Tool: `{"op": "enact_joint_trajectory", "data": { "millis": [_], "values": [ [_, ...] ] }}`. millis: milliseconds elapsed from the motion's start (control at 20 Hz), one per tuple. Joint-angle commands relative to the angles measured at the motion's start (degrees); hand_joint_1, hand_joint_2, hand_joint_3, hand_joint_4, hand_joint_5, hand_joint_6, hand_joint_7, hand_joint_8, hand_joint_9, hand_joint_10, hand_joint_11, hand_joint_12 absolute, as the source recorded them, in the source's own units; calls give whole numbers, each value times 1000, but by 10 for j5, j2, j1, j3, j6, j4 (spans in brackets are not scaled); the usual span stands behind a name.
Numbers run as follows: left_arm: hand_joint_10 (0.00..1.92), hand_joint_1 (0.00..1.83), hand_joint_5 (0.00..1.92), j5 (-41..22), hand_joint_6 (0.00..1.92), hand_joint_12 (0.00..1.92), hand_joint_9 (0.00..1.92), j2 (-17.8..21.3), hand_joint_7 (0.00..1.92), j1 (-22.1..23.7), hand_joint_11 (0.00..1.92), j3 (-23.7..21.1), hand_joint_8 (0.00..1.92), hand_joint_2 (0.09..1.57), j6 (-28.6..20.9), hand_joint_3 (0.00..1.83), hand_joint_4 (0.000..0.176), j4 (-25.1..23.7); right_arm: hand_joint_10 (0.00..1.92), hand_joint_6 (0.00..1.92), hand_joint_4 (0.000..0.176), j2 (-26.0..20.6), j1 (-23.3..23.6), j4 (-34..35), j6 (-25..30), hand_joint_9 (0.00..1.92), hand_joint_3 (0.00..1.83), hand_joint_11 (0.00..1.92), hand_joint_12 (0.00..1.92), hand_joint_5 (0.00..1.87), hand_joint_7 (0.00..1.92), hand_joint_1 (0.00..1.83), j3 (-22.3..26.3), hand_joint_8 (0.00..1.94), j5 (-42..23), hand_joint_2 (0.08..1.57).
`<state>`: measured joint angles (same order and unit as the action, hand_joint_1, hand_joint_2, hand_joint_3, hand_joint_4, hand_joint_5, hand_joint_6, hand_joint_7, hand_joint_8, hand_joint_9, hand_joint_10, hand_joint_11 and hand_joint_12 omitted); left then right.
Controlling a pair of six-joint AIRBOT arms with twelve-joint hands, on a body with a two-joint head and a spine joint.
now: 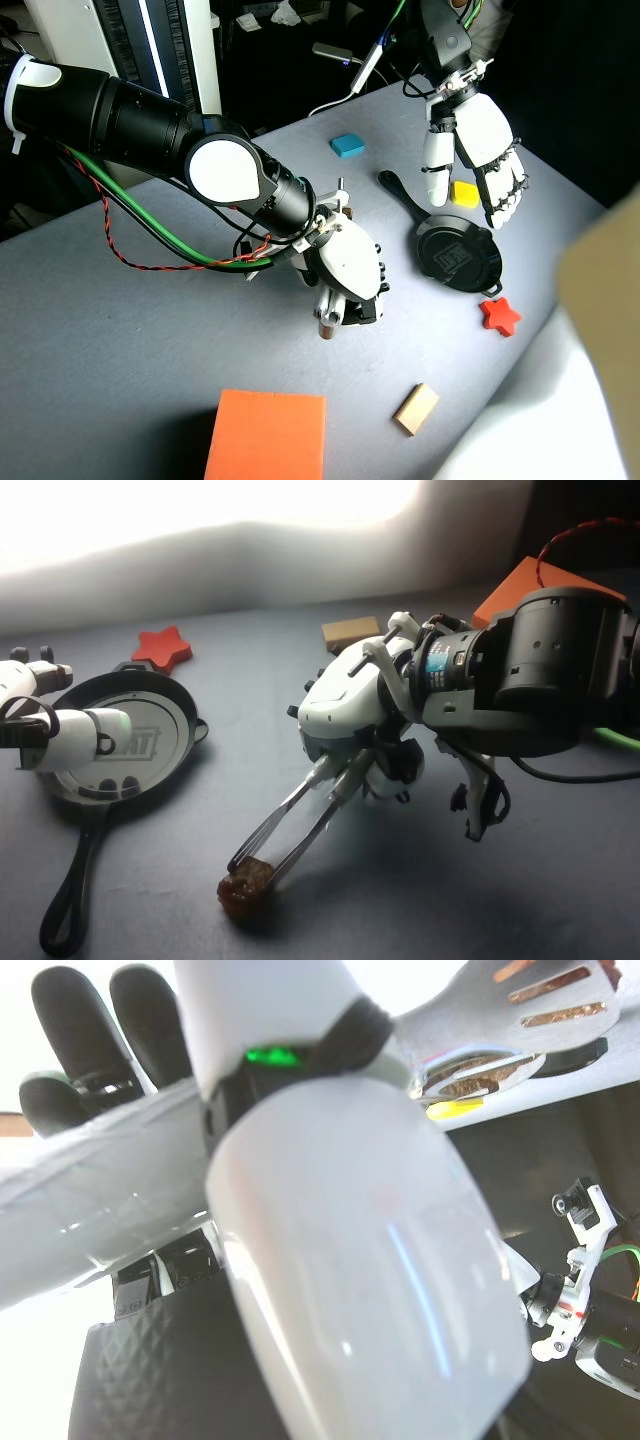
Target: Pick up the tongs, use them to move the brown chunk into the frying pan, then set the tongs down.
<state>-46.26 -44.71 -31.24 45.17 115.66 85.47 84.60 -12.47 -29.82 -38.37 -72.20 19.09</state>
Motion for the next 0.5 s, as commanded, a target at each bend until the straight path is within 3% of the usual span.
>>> {"op": "enact_joint_trajectory", "data": {
  "millis": [0, 450],
  "values": [
    [2, 3, 169, -39, 1, 463, 169, 6, 195, 3, 0, 4, 1, 1279, 0, 0, 0, -30, 512, 1220, 8, -4, 8, -8, -2, 975, 0, 520, 1559, 861, 961, 1198, 5, 990, -42, 1159],
    [1, 2, 173, -39, 1, 448, 165, 6, 195, 2, 0, 3, 1, 1278, 1, 0, 0, -30, 551, 1219, 8, -9, 8, -8, -2, 969, 0, 535, 1541, 861, 970, 1198, 16, 977, -42, 1157]
  ]
}}
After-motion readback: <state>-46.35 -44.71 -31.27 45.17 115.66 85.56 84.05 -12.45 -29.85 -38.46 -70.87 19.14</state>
